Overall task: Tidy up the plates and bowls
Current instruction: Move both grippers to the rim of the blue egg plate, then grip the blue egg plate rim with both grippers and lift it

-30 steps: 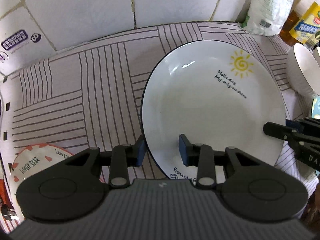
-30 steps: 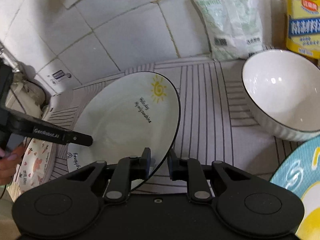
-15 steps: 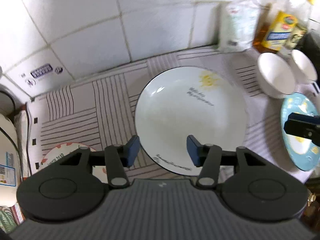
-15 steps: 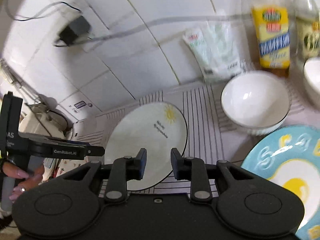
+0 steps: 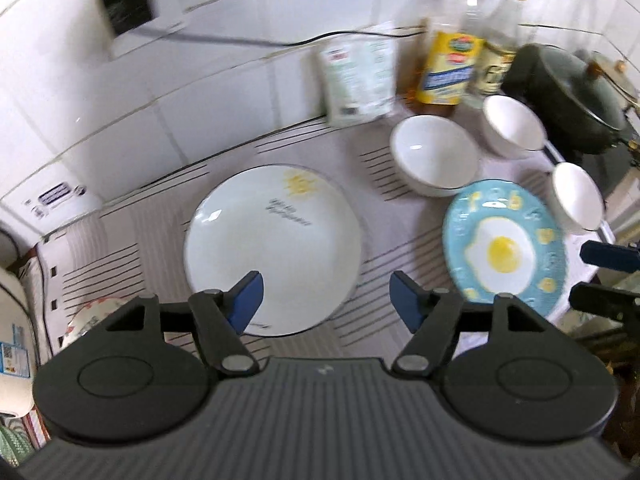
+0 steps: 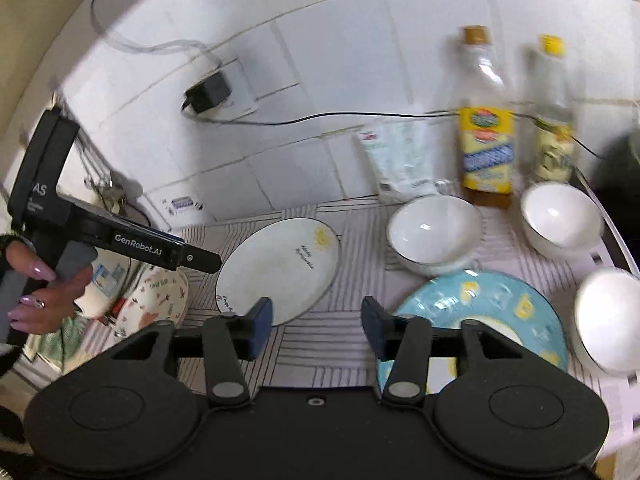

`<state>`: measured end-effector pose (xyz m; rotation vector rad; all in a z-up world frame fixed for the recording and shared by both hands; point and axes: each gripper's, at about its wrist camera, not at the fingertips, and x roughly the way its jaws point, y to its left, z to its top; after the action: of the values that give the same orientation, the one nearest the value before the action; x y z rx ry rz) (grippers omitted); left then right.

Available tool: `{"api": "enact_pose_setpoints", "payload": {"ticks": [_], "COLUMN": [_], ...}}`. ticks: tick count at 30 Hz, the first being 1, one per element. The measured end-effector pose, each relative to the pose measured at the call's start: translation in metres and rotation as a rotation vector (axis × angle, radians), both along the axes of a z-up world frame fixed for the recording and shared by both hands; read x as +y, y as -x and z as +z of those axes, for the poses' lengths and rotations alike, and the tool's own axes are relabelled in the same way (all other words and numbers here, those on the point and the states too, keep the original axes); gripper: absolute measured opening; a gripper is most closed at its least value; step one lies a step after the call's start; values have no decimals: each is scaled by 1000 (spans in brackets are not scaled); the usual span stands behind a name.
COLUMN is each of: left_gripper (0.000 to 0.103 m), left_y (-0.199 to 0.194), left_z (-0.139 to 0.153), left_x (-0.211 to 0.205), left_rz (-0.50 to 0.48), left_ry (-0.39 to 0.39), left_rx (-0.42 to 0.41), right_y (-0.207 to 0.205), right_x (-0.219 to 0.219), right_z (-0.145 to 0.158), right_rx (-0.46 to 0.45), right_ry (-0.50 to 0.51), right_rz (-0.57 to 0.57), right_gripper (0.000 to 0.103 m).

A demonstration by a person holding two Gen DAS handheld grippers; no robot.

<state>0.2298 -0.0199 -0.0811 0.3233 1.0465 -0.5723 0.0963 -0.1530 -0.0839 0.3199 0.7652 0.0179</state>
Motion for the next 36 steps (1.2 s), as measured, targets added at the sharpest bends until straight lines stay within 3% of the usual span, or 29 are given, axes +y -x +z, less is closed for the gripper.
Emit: {"api": "enact_pose_setpoints", "payload": {"ticks": [8,14,21,30,36], "left_gripper": [73,73,73,73,73], "left_y": [28,43,51,47,34], "left_z": [10,-1,-34,-93,-128], "left_x": [-48,-83,-110,-121,-128], "left_rz": [-51,-64,-52,7,39], "left_ry": [18,16,1,13,5], "left_rx": [6,18,32,104,118], "right_y": [52,72,74,70,61], "right_x": [-49,-79,-103,-124,-131], "right_z": [13,4,-19,-75,-113], "right_rx": [15,-17,10,95,156], "right_ry": [78,134,172,89,39], "right_rz": [-98,-131,-110,-113,-143], "right_gripper": [64,69,70,69,60]}}
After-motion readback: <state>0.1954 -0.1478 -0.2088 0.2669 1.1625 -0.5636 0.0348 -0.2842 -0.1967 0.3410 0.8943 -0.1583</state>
